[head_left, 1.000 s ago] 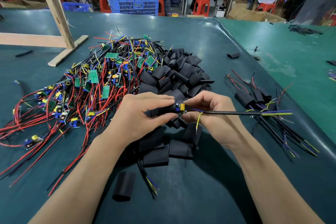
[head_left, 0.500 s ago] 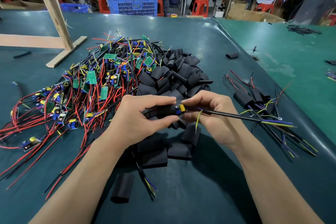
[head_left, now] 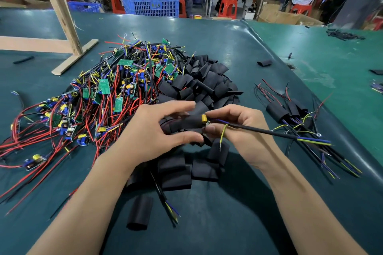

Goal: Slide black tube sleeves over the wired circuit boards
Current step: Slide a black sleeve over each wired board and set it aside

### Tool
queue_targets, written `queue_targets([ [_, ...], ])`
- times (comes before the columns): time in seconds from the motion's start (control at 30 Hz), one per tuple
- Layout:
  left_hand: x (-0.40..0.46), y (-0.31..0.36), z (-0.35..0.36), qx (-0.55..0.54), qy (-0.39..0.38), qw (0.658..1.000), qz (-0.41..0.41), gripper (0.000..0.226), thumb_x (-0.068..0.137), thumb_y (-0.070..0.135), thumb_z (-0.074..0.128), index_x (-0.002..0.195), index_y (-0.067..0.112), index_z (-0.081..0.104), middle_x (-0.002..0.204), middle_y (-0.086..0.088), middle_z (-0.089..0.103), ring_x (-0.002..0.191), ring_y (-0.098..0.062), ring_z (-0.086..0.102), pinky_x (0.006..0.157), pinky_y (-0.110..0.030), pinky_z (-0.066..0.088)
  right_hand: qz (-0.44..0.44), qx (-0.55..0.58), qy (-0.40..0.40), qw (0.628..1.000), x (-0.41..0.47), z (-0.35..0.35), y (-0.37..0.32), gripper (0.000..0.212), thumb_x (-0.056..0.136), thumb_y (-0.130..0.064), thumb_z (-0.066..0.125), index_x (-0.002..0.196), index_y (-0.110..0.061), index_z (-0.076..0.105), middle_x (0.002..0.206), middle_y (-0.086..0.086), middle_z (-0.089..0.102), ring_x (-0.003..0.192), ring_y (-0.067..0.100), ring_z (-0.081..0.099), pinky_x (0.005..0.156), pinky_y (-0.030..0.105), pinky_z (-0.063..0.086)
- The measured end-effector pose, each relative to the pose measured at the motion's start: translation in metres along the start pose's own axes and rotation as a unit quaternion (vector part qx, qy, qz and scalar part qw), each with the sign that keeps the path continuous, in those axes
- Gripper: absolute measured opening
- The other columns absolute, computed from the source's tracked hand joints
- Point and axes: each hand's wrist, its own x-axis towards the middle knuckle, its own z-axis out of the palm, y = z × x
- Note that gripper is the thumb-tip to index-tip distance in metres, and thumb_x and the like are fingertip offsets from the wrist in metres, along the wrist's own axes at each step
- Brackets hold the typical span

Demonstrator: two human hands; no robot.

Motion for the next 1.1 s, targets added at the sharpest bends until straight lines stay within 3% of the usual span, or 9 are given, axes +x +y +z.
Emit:
queue_targets([
  [0.1,0.000,-0.004,-0.007,0.000,0.010,1.000,-0.011,0.040,0.070,0.043,0.077,0.103,0.020,0.076,0.096,0.015,0.073,0.093,0.006,0.068,0.088,-0.021,0.053,0.002,0.003,0.007,1.000,0.000,-0.001,-0.001,0.033,0.072,0.012,0.077,0.084,-0.018,0.075,0.079,0.005,0.075,0.070,0.017,0.072,0.067,0.021,0.056],
  [0.23,0.000,-0.005,-0.008,-0.031,0.019,0.999,-0.005,0.047,0.063,0.045,0.081,0.104,0.025,0.074,0.099,0.021,0.071,0.096,0.006,0.067,0.087,-0.015,0.051,-0.003,0.007,0.010,1.000,0.000,-0.001,-0.003,0.030,0.071,0.012,0.077,0.086,-0.014,0.074,0.077,0.005,0.075,0.068,0.015,0.072,0.065,0.019,0.055],
  [0.37,0.000,-0.010,-0.009,-0.048,0.030,0.998,0.002,0.037,0.065,0.043,0.086,0.100,0.032,0.076,0.093,0.018,0.075,0.091,-0.002,0.071,0.083,-0.034,0.058,-0.006,0.020,0.001,1.000,0.000,-0.004,-0.005,0.030,0.071,0.014,0.076,0.087,-0.012,0.073,0.078,0.006,0.075,0.069,0.016,0.071,0.064,0.020,0.055],
  [0.47,0.000,-0.011,-0.006,-0.069,0.044,0.996,-0.025,0.033,0.060,0.048,0.085,0.091,0.045,0.076,0.086,0.019,0.075,0.077,-0.015,0.070,0.072,-0.051,0.057,0.002,0.029,-0.010,1.000,-0.001,-0.003,-0.004,0.031,0.072,0.016,0.074,0.086,-0.011,0.073,0.078,0.007,0.075,0.070,0.017,0.072,0.065,0.021,0.056],
  [0.77,0.000,-0.010,-0.004,-0.033,0.024,0.999,0.024,0.041,0.064,0.034,0.086,0.099,0.016,0.077,0.092,0.006,0.076,0.087,-0.005,0.072,0.079,-0.038,0.058,-0.008,0.012,-0.008,1.000,-0.002,-0.002,-0.004,0.031,0.071,0.013,0.076,0.083,-0.015,0.073,0.078,0.005,0.075,0.071,0.016,0.072,0.066,0.021,0.056],
  [0.93,0.000,-0.008,-0.005,-0.053,0.020,0.998,0.020,0.034,0.066,0.029,0.084,0.097,0.017,0.077,0.090,0.006,0.076,0.086,-0.006,0.072,0.080,-0.037,0.057,0.013,0.016,-0.030,0.999,-0.003,-0.004,-0.003,0.030,0.070,0.013,0.077,0.082,-0.015,0.075,0.074,0.002,0.075,0.068,0.011,0.071,0.065,0.016,0.054],
  [1.1,-0.001,-0.006,-0.004,-0.090,0.021,0.996,0.000,0.036,0.061,0.032,0.087,0.094,0.021,0.077,0.084,0.006,0.077,0.080,-0.009,0.072,0.077,-0.039,0.058,0.038,0.076,-0.065,0.994,-0.003,-0.008,-0.004,0.025,0.063,-0.023,0.082,0.089,-0.022,0.081,0.088,0.010,0.077,0.084,0.024,0.074,0.079,0.028,0.058],
])
